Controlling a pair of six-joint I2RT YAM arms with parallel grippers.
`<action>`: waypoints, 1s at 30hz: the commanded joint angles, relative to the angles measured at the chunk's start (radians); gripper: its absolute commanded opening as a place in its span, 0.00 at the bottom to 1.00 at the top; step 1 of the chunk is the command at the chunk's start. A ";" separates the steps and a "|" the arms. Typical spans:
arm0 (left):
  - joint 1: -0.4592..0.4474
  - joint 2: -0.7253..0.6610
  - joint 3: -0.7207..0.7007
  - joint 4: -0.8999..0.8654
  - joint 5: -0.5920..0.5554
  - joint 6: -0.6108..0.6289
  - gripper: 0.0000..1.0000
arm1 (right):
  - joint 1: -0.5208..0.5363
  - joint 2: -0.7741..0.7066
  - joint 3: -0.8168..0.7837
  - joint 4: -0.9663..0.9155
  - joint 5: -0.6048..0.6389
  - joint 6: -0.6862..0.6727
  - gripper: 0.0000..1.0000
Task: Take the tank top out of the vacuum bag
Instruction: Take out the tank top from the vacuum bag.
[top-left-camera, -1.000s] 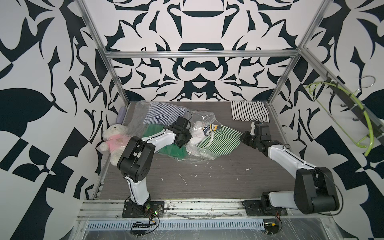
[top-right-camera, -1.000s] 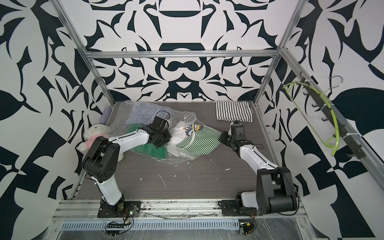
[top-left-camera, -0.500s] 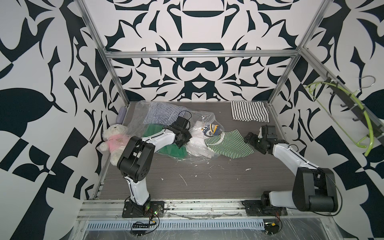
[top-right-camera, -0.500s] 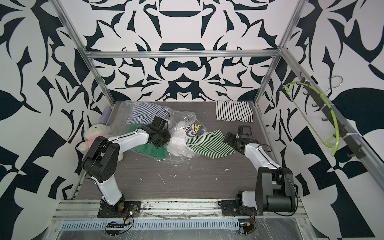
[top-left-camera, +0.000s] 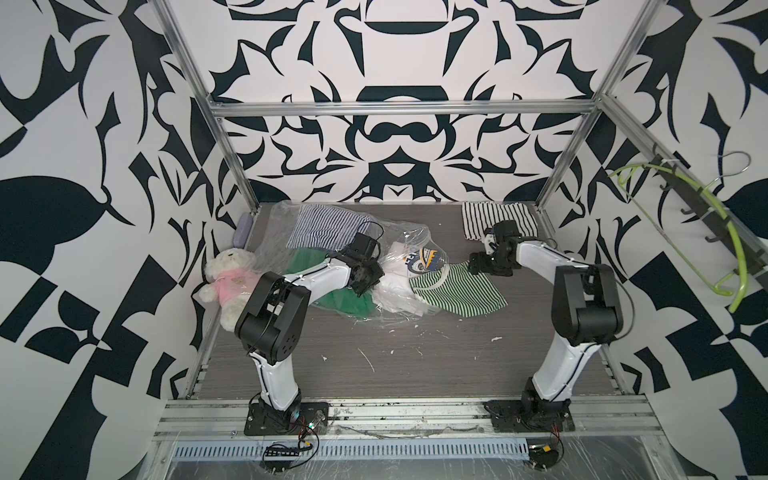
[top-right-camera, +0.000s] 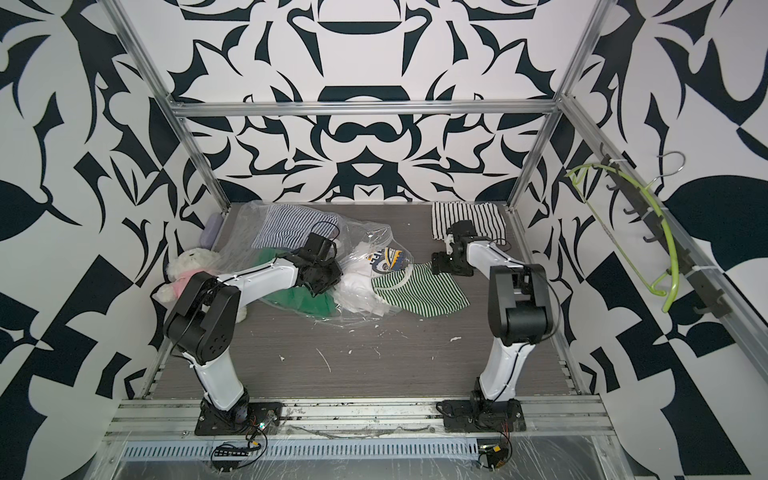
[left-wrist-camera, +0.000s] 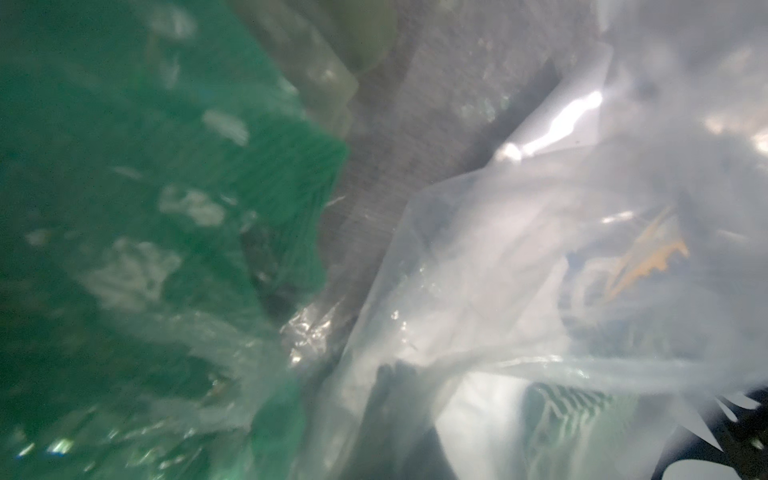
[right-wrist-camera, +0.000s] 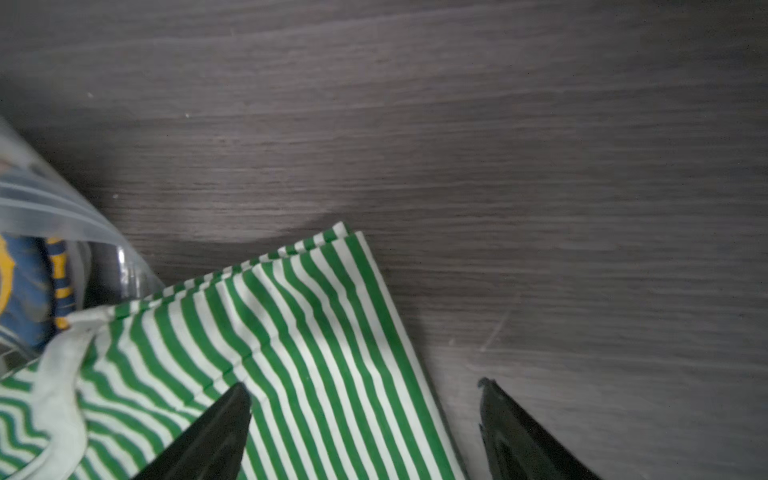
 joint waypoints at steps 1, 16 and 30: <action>0.009 0.019 0.015 -0.013 0.008 0.001 0.00 | 0.027 0.033 0.082 -0.129 0.070 -0.058 0.76; 0.009 -0.014 -0.015 -0.015 -0.014 0.001 0.00 | 0.005 -0.068 0.002 -0.011 0.349 0.038 0.00; 0.009 -0.024 -0.016 -0.014 -0.018 0.001 0.00 | -0.197 -0.085 0.045 0.019 0.387 0.085 0.62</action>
